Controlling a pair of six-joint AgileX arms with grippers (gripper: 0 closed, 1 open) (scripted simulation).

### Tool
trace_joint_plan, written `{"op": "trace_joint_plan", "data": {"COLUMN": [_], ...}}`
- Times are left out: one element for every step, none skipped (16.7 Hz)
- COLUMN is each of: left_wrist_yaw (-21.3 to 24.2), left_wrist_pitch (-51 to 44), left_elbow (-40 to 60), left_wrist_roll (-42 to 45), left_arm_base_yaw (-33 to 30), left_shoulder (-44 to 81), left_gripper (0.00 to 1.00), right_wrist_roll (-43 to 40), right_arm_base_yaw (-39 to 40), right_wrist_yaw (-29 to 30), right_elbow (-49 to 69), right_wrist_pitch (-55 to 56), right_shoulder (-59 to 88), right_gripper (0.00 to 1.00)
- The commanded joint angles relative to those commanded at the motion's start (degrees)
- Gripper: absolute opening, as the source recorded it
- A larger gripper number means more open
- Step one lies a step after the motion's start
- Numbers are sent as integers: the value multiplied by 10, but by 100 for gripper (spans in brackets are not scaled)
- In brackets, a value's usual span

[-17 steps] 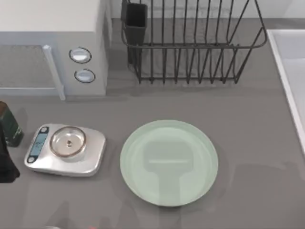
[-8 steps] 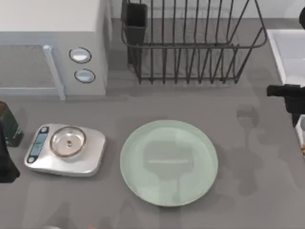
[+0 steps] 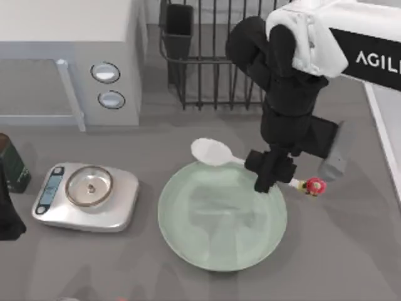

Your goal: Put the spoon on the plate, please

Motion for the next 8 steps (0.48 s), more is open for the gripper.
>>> {"op": "trace_joint_plan", "data": {"left_wrist_yaw": [0, 0, 0, 0, 0, 0, 0, 0], "left_wrist_pitch": [0, 0, 0, 0, 0, 0, 0, 0], "left_elbow": [0, 0, 0, 0, 0, 0, 0, 0], "left_wrist_roll": [0, 0, 0, 0, 0, 0, 0, 0], "left_arm_base_yaw": [0, 0, 0, 0, 0, 0, 0, 0], "left_shoulder": [0, 0, 0, 0, 0, 0, 0, 0], "left_gripper": [100, 100, 100, 100, 100, 100, 100, 100], "right_wrist_roll": [-39, -73, -100, -121, -136, -145, -148, -148], "right_arm_base_yaw": [23, 43, 60, 74, 84, 90, 92, 92], "right_wrist_yaw": [0, -1, -1, -1, -2, -2, -2, -2], "right_elbow": [14, 26, 36, 43, 49, 52, 53, 53], "right_wrist_pitch": [1, 2, 3, 4, 5, 5, 5, 5], "right_shoulder": [13, 24, 33, 40, 45, 48, 49, 49], "right_gripper": [0, 0, 0, 0, 0, 0, 0, 0]}}
